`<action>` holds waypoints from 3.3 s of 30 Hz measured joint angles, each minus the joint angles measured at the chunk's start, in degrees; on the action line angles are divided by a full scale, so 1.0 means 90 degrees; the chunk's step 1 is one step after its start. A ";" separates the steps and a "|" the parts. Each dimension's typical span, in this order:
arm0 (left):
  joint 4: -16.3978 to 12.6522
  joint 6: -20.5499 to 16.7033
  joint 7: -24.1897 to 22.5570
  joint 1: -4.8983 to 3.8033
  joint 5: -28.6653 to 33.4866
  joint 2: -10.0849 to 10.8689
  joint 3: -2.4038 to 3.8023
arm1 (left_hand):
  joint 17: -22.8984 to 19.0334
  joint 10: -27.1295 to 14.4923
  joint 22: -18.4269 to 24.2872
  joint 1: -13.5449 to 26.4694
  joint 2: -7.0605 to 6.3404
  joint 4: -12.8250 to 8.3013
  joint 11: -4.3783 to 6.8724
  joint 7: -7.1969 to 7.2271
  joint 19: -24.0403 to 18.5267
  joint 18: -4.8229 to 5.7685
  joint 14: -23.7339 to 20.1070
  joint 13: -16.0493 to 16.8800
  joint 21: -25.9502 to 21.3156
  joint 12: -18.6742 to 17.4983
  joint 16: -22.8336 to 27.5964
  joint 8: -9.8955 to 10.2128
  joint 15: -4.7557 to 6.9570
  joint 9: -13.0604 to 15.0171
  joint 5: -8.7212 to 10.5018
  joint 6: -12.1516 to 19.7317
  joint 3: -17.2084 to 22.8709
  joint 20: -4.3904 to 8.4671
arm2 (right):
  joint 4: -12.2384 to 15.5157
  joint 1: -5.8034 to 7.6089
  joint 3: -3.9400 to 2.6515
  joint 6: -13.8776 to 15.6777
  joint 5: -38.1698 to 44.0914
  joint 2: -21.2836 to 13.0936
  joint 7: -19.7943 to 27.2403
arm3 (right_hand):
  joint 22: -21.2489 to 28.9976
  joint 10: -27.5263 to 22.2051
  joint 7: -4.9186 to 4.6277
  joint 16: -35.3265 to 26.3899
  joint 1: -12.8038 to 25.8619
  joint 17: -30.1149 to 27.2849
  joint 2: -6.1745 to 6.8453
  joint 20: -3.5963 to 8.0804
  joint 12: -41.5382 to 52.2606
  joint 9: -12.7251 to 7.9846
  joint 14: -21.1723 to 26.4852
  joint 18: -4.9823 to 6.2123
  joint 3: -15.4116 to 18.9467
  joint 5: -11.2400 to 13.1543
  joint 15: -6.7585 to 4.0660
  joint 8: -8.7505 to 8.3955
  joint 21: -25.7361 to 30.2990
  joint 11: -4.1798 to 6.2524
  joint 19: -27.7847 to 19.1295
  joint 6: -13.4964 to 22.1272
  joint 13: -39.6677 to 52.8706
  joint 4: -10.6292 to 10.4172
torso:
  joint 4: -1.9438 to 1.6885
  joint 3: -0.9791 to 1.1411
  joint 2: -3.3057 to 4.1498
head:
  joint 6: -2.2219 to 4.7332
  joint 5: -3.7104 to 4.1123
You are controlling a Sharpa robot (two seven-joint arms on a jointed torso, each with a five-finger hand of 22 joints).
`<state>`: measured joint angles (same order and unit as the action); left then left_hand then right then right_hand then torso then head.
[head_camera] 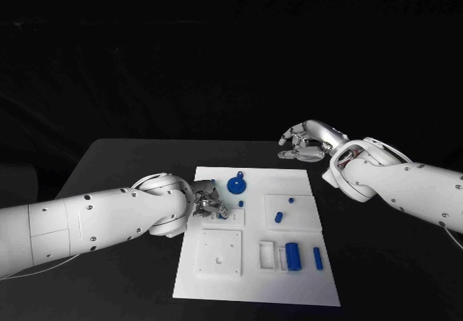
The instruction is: Assemble the parts on the task board
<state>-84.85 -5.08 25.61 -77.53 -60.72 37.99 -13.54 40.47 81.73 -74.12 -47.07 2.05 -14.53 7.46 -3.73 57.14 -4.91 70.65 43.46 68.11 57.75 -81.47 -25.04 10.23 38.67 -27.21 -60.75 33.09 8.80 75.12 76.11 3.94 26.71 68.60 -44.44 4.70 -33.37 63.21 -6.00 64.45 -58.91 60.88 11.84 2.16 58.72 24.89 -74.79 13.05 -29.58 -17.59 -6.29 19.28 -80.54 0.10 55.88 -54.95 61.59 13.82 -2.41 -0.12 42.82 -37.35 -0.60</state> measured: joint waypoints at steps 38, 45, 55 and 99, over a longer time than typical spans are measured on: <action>0.0165 0.0301 -0.0018 -0.0009 0.0008 -0.0107 0.0012 | 0.0021 -0.0004 -0.0031 0.0513 0.0275 -0.0106 -0.0004 0.0024 0.0000 0.0000 0.0012 -0.0131 0.0025 0.0284 -0.0094 -0.0295 0.0035 0.0667 0.0025 -0.0024 0.0114 0.0000 | -0.0028 0.0000 0.0000 -0.0062 0.0023 0.0042 -0.0018 | -0.0003 -0.0012 0.0000 0.0000 0.0000 0.0003 0.0000 -0.0002 0.0000 0.0000 -0.0001 0.0001 0.0000 -0.0025 0.0001 0.0000 0.0000 0.0012 -0.0002 0.0000 0.0001 0.0000 | 0.0003 0.0002 -0.0001 | -0.0001 -0.0016; 0.0248 0.0460 -0.0004 -0.0028 0.0008 -0.0172 0.0026 | 0.0020 -0.0004 -0.0037 0.0444 0.0206 -0.0138 -0.0004 0.0039 0.0000 0.0000 0.0022 -0.0148 0.0025 0.0284 -0.0094 -0.0270 0.0026 0.0675 0.0047 -0.0039 0.0155 0.0000 | -0.0032 0.0000 0.0000 -0.0082 0.0031 0.0047 -0.0021 | -0.0007 -0.0012 0.0000 0.0000 0.0000 0.0003 0.0000 -0.0002 0.0000 0.0000 -0.0001 0.0001 0.0000 -0.0024 0.0001 0.0000 0.0000 0.0012 -0.0002 -0.0001 0.0001 0.0000 | 0.0004 0.0002 -0.0001 | -0.0003 -0.0010; 0.0327 0.0670 0.0024 -0.0053 0.0005 -0.0235 0.0045 | 0.0020 -0.0004 -0.0043 0.0374 0.0136 -0.0149 -0.0004 0.0042 0.0000 0.0000 0.0011 -0.0189 0.0025 0.0284 -0.0094 -0.0267 0.0037 0.0669 0.0099 -0.0043 0.0240 0.0000 | -0.0047 0.0000 0.0000 -0.0112 0.0043 0.0077 -0.0026 | -0.0009 -0.0002 0.0000 0.0000 0.0000 0.0002 0.0000 -0.0002 0.0000 0.0000 -0.0002 0.0001 0.0000 -0.0049 0.0002 0.0000 -0.0001 0.0002 -0.0002 0.0000 0.0002 0.0000 | 0.0003 0.0002 -0.0001 | -0.0005 -0.0004; 0.0979 0.2213 0.0382 -0.0481 0.1093 -0.0722 0.0051 | -0.0018 -0.0048 -0.0053 0.0326 0.0091 -0.0130 -0.0048 0.0046 -0.0049 0.0001 0.0007 -0.0294 0.0025 0.0283 -0.0094 -0.0195 0.0041 0.0636 0.0534 -0.0048 0.0235 -0.0021 | -0.0114 -0.0001 0.0001 -0.0184 0.0057 0.0149 -0.0046 | -0.0018 -0.0013 -0.0001 0.0000 0.0000 0.0011 0.0000 -0.0003 0.0000 0.0001 -0.0011 0.0002 0.0000 -0.0074 0.0011 0.0000 -0.0001 0.0014 -0.0002 -0.0001 0.0002 0.0000 | 0.0007 0.0007 0.0003 | 0.0008 0.0002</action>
<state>-76.04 14.84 29.04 -81.86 -50.88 31.49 -13.08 40.32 81.30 -74.60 -44.14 2.88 -15.70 7.03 -3.32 56.70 -4.90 70.72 40.81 68.33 60.30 -82.31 -26.80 10.60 44.39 -22.41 -61.18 35.20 8.61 74.09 76.10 3.95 25.06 69.11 -43.10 4.29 -33.54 63.09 -6.00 64.45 -58.91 60.98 11.84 2.13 58.72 24.90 -74.89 13.07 -29.58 -18.25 -6.19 19.28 -80.55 0.23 55.86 -54.96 61.60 13.82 -2.35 -0.05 42.85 -37.28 -0.58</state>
